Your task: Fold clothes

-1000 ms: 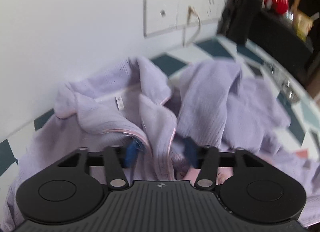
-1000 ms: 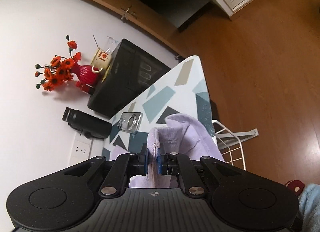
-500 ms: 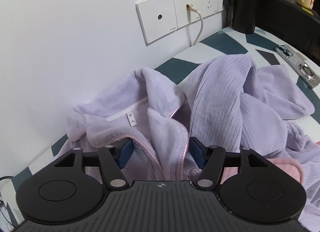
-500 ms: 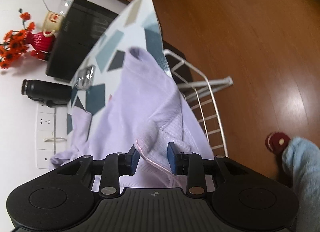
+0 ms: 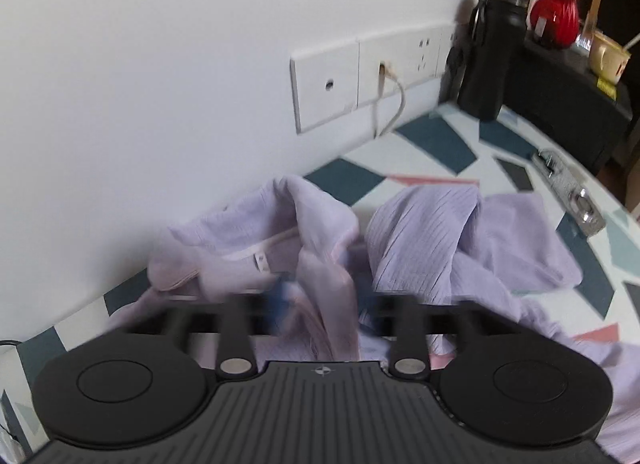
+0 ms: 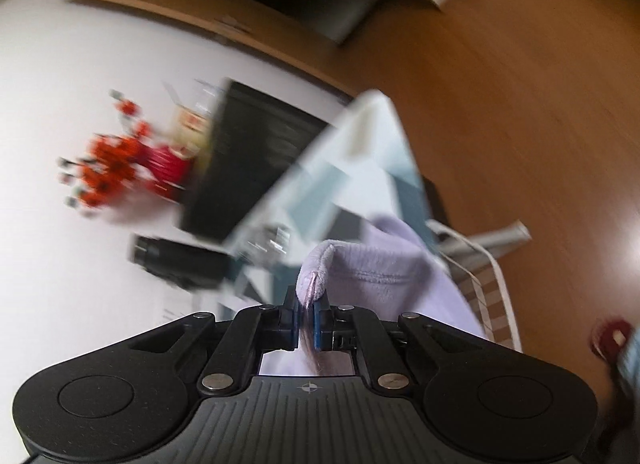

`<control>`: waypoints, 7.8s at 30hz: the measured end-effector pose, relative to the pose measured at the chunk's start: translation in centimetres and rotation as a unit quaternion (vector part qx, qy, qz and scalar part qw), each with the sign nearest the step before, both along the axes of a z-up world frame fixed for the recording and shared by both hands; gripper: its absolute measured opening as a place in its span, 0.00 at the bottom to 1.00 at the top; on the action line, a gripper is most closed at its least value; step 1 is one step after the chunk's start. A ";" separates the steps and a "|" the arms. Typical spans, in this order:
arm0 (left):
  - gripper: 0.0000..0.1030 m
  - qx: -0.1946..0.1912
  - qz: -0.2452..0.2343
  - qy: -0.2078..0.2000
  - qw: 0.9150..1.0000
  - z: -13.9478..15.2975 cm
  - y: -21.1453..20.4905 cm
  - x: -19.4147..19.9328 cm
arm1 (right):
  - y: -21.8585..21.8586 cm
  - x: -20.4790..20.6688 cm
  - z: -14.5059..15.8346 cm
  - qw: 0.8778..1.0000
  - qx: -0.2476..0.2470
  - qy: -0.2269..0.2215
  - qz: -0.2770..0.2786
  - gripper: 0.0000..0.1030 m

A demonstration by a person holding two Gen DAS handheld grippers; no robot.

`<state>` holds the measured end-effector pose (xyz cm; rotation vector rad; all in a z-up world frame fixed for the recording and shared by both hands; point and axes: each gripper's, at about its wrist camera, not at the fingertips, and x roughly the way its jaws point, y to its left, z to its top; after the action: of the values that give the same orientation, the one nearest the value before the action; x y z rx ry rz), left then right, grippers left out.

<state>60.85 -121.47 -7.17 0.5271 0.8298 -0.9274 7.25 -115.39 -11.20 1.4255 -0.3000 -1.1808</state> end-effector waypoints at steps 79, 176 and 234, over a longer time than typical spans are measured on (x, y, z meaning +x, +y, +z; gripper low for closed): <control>0.08 -0.013 0.024 -0.079 0.996 -1.8 5.6 1.7 | 6.9 -0.3 -5.3 0.945 0.320 0.011 0.065 0.05; 0.90 0.011 0.376 0.015 0.926 -7.3 -0.6 -22.9 | -34.6 25.9 -1.7 0.714 -0.118 0.339 0.600 0.55; 0.96 -0.053 0.370 0.020 0.927 -7.2 12.2 -14.0 | -22.5 34.8 1.8 0.574 -0.122 0.393 0.708 0.30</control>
<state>46.81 -109.24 -14.33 0.0722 0.9128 -0.2796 42.05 -137.85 -9.40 0.3649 1.1284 -0.2072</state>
